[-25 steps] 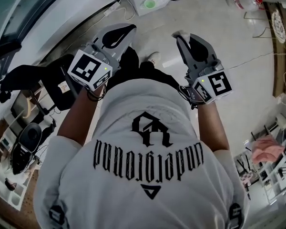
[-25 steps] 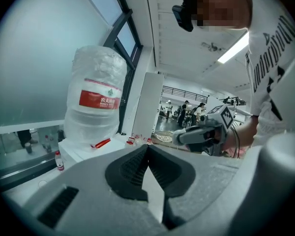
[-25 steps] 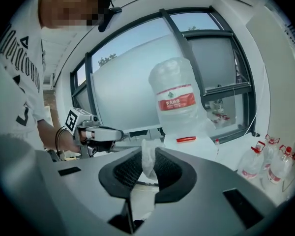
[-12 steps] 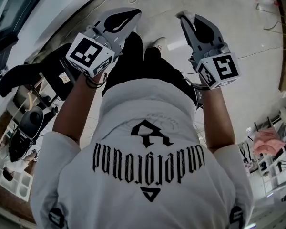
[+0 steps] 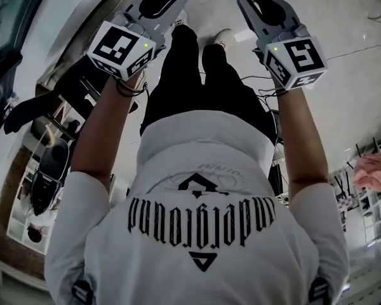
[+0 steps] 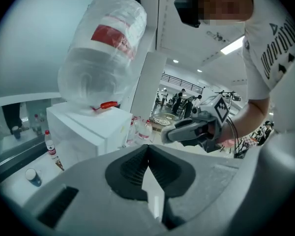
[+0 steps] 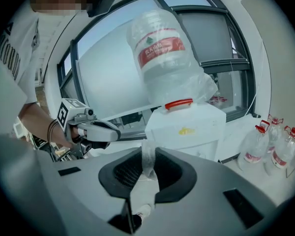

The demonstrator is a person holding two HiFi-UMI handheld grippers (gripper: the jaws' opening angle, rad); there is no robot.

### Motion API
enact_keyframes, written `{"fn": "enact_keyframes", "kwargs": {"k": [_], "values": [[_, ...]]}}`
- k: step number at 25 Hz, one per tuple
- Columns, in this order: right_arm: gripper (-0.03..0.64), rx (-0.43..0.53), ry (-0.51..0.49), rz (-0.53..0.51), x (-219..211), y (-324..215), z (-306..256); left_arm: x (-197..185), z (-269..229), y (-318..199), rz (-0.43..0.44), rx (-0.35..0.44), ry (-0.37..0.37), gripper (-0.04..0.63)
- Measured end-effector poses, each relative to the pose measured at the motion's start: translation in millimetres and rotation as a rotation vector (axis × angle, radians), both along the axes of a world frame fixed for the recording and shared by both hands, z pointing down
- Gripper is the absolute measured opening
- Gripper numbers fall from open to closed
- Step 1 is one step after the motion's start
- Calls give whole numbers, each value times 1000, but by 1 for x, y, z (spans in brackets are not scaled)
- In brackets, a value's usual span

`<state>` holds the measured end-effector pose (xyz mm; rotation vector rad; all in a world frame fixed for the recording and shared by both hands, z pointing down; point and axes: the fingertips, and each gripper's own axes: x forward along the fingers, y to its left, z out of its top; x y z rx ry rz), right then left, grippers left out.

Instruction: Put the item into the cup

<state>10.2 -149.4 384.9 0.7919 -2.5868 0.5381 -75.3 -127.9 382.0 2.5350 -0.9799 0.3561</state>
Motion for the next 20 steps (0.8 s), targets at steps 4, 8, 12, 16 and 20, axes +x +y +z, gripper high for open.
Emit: {"fn": "enact_keyframes", "kwargs": {"k": [4, 8, 12, 16, 20], "values": [[60, -3, 13, 12, -2, -15, 34, 2, 36, -16, -28, -35, 22, 14], [60, -14, 25, 30, -4, -23, 70, 7, 78, -23, -18, -63, 2, 15], [60, -20, 52, 26, -1, -31, 104, 16, 109, -31, -12, -62, -9, 15], [60, -32, 70, 34, -5, -37, 138, 21, 139, -36, 27, -64, -48, 15], [60, -35, 90, 26, -9, -50, 168, 23, 170, -48, 41, -61, -94, 15]]}}
